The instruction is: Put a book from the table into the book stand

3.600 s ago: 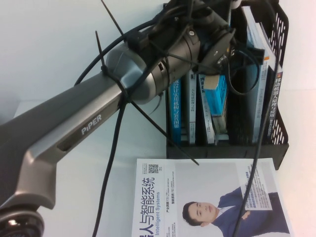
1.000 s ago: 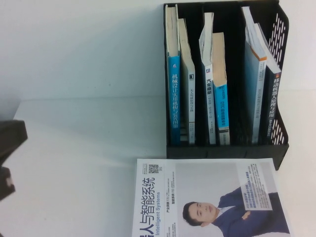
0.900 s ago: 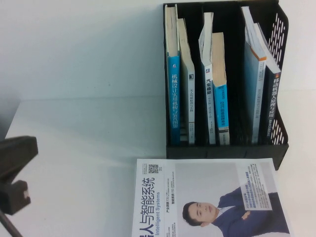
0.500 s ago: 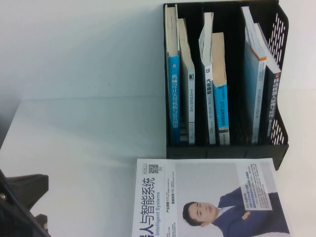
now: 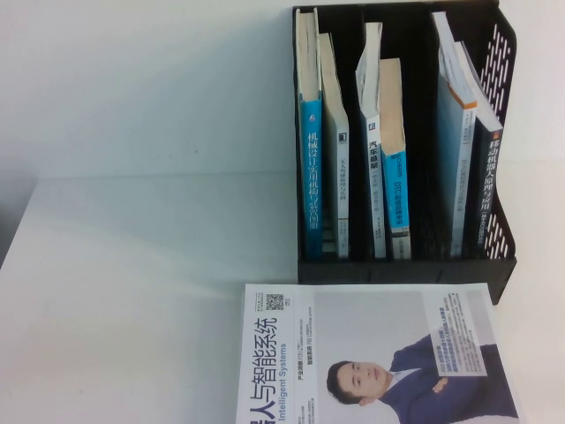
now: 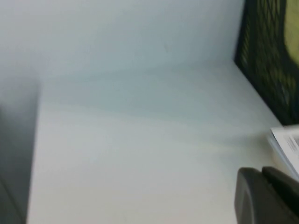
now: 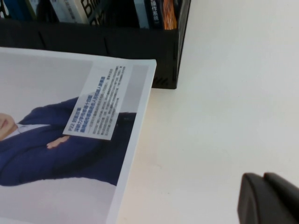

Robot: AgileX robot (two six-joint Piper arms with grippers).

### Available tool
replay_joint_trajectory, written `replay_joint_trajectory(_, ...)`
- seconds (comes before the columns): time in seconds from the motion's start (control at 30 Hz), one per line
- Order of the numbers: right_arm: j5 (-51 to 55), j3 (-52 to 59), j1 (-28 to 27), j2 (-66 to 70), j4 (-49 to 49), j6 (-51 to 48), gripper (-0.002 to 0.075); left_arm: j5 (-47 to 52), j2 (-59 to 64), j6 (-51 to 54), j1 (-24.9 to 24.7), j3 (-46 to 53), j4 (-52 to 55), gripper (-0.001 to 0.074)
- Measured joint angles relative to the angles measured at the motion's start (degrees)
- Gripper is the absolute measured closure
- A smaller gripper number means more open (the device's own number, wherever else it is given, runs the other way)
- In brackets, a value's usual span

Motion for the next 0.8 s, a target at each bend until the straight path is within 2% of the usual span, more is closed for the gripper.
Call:
replay_joint_trajectory(0.2,0.0,0.0,0.0,0.0,0.0,0.02,0.0729,-18.87,-13.65,-3.13,12.76,14.84,2.8,0.0736)
replay_joint_trajectory(0.37,0.08,0.0,0.0,0.0,0.0,0.12,0.0729,-23.21,-17.68,-6.38,19.87,22.61,2.94,0.0736)
replay_joint_trajectory(0.67,0.08,0.0,0.0,0.0,0.0,0.21,0.0729,-19.16,-18.03,-9.33,20.76,23.1,2.46,0.0736)
replay_joint_trajectory(0.73,0.08,0.0,0.0,0.0,0.0,0.32,0.0729,-19.01,-18.03,-6.31,20.76,23.1,1.1,0.0736)
replay_joint_trajectory(0.8,0.08,0.0,0.0,0.0,0.0,0.32,0.0729,-18.14,-18.03,1.64,20.76,23.1,-4.8,0.0736)
